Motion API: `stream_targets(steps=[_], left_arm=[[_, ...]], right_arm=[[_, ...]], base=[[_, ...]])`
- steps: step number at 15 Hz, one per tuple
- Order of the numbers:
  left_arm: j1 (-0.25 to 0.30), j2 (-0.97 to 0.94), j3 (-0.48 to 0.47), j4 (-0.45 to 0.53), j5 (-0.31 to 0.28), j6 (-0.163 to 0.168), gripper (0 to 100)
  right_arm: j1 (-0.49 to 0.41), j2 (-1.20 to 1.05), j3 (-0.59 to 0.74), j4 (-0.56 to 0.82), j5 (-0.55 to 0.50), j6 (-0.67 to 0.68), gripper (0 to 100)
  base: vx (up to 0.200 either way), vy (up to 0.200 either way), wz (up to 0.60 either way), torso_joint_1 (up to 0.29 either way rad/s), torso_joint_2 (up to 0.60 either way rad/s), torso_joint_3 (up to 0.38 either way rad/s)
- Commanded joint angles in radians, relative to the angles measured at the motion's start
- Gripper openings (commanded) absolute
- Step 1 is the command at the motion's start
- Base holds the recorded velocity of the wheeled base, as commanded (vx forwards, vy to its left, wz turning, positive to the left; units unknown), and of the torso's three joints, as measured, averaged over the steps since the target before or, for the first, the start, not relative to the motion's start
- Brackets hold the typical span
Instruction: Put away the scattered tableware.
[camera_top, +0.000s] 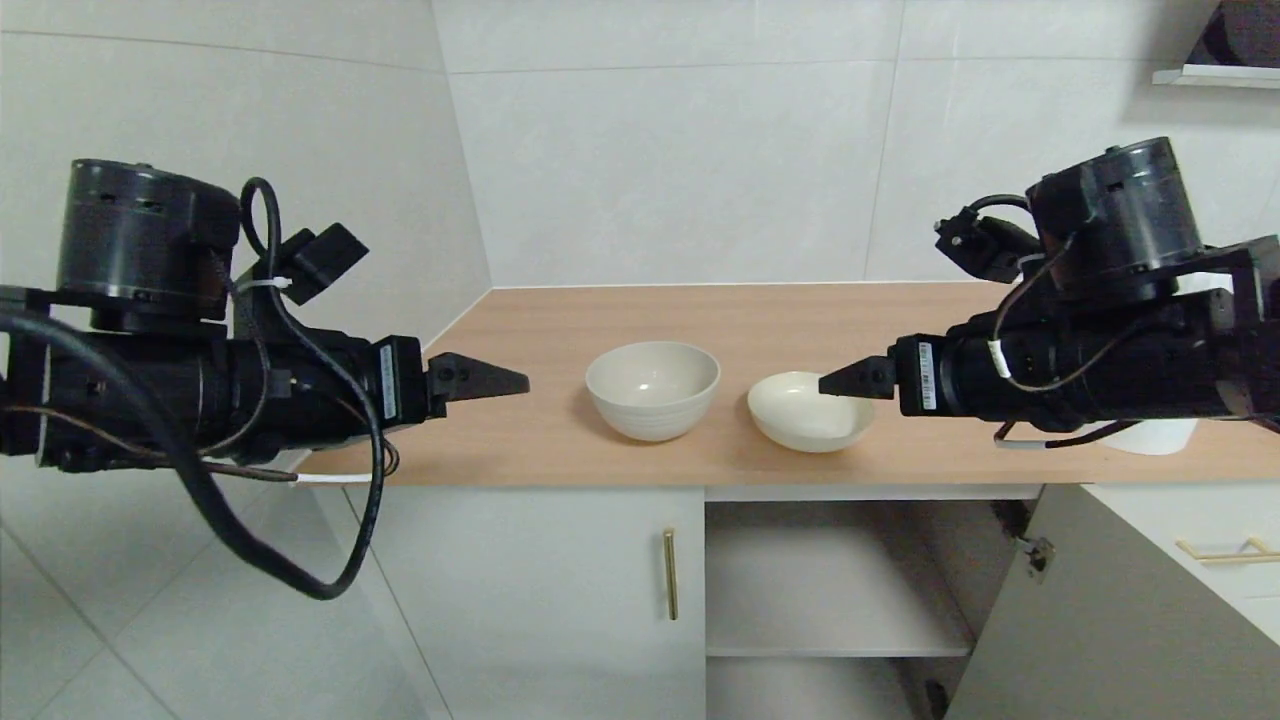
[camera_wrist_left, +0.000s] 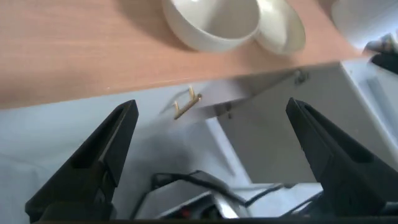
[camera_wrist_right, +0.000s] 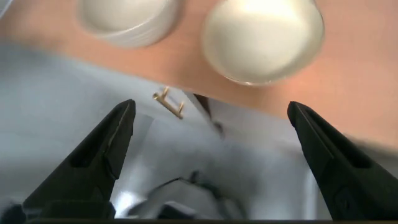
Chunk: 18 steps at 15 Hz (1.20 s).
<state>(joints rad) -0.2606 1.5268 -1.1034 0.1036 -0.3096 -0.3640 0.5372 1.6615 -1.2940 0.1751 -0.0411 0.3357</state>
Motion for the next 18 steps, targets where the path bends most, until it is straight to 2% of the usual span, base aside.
stream_targets(steps=[1, 2, 3, 4, 6, 9, 13, 16, 18], left_arm=[[-0.002, 0.073, -0.088, 0.014, 0.055, -0.107, 100], [-0.006, 0.093, -0.113, 0.014, 0.087, -0.159, 100], [-0.034, 0.153, -0.168, 0.014, 0.152, -0.254, 100], [-0.051, 0.19, -0.188, 0.014, 0.191, -0.279, 100], [-0.089, 0.268, -0.222, 0.008, 0.256, -0.289, 100], [-0.143, 0.385, -0.296, 0.005, 0.365, -0.36, 100], [-0.166, 0.477, -0.357, 0.004, 0.374, -0.418, 100], [-0.166, 0.507, -0.371, 0.002, 0.369, -0.426, 100], [-0.167, 0.526, -0.372, -0.033, 0.369, -0.427, 100]], right_arm=[[-0.02, 0.103, -0.08, 0.023, -0.017, 0.045, 100], [-0.026, 0.11, -0.082, 0.021, -0.026, 0.048, 100], [-0.04, 0.142, -0.1, 0.021, -0.066, 0.051, 100], [-0.051, 0.164, -0.11, 0.018, -0.095, 0.051, 100], [-0.063, 0.19, -0.123, 0.015, -0.109, 0.062, 100], [-0.077, 0.199, -0.125, -0.003, -0.111, 0.068, 100], [-0.077, 0.196, -0.123, -0.003, -0.111, 0.068, 100], [-0.077, 0.196, -0.123, -0.003, -0.111, 0.069, 100], [-0.077, 0.193, -0.122, -0.003, -0.112, 0.069, 100]], base=[[0.0, 0.0, 0.0, 0.0, 0.0, 0.0], [0.0, 0.0, 0.0, 0.0, 0.0, 0.0], [0.0, 0.0, 0.0, 0.0, 0.0, 0.0], [0.0, 0.0, 0.0, 0.0, 0.0, 0.0], [0.0, 0.0, 0.0, 0.0, 0.0, 0.0], [0.0, 0.0, 0.0, 0.0, 0.0, 0.0], [0.0, 0.0, 0.0, 0.0, 0.0, 0.0], [0.0, 0.0, 0.0, 0.0, 0.0, 0.0], [0.0, 0.0, 0.0, 0.0, 0.0, 0.0]])
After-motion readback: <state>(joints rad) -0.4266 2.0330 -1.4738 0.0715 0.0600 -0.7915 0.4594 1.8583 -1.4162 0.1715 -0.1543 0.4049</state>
